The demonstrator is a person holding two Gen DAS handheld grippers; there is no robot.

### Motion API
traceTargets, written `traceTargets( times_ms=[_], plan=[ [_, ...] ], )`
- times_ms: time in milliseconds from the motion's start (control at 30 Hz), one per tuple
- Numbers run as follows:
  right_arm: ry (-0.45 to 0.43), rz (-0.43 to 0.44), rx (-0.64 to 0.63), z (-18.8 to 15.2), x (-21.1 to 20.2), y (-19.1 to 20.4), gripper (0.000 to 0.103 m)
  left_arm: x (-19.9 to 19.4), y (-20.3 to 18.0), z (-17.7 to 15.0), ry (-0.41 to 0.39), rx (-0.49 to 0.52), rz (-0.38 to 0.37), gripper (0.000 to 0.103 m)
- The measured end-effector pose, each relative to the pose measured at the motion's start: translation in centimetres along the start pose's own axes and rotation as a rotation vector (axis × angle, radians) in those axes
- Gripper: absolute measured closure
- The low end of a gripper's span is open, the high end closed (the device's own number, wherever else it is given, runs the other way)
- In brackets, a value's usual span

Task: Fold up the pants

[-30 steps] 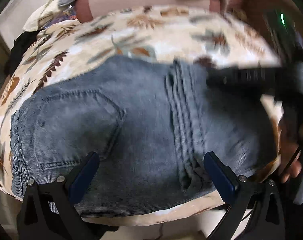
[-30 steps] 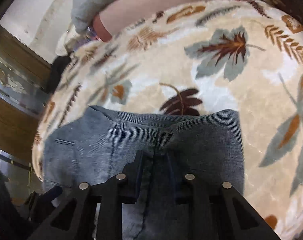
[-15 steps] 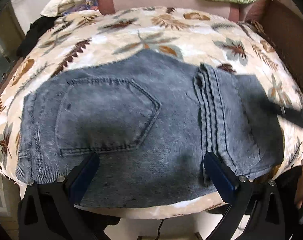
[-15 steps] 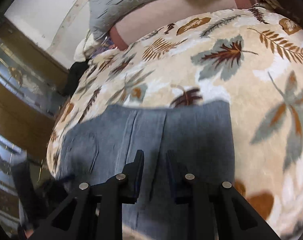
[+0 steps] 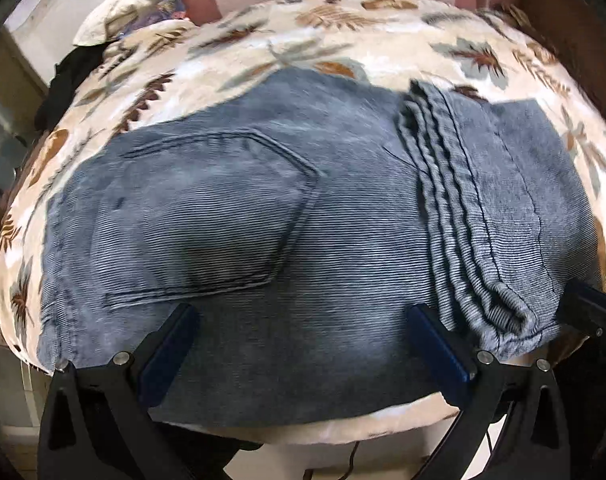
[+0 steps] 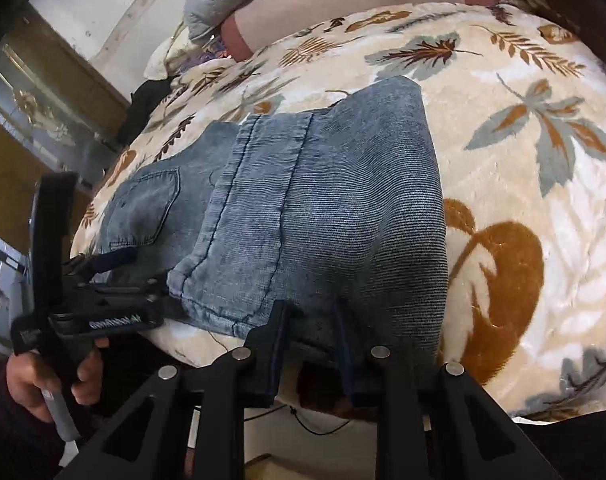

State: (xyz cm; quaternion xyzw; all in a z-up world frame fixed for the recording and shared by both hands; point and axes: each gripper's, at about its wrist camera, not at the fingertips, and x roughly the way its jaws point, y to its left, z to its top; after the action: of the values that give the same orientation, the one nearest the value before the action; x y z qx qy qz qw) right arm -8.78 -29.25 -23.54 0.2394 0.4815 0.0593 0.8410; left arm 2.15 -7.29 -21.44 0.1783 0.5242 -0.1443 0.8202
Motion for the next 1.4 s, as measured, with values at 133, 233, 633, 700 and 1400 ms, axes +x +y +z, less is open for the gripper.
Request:
traceTargets(
  times_ms=[133,233,633,700,1400],
  plan=[
    [-0.025,0.029,0.016,0.8,-1.0,0.4,0.077,-1.9,3.0,-1.5,-0.060,-0.065,0.010,0.000],
    [-0.062,0.027,-0.021,1.4,-1.6,1.6,0.077,-2.9,6.3,-3.0,-0.087,-0.142,0.041,0.000],
    [-0.038,0.035,-0.104,1.1,3.1,5.3,0.068,-5.2,18.2,-5.2,-0.129,-0.389,0.161,0.000],
    [-0.043,0.064,-0.103,1.0,3.1,4.7,0.068,-5.1,18.8,-5.1,-0.125,-0.398,0.178,0.000],
    [-0.104,0.102,-0.144,0.2,3.0,4.1,0.067,-8.5,17.8,-3.2,-0.206,-0.349,0.332,0.000]
  ],
)
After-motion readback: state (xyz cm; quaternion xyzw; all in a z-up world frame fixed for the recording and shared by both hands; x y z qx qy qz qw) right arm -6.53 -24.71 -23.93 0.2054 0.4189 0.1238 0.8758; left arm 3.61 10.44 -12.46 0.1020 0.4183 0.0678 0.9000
